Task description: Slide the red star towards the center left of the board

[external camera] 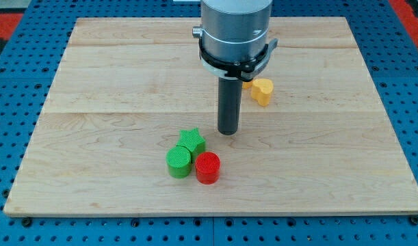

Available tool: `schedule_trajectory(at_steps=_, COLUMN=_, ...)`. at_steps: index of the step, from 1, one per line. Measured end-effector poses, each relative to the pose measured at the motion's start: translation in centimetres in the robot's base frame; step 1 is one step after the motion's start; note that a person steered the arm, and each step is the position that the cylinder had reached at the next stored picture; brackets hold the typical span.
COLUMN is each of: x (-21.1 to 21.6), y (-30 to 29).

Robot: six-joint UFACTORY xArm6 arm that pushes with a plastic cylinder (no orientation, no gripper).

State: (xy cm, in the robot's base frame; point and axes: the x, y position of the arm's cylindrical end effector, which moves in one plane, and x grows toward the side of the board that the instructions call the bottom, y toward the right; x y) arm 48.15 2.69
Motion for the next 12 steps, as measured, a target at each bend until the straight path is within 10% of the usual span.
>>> schedule_trajectory(at_steps=4, x=-5.3, y=12.5)
schedule_trajectory(at_steps=7, x=-18.3, y=3.3)
schedule_trajectory(at_steps=12, x=-19.5, y=-12.6)
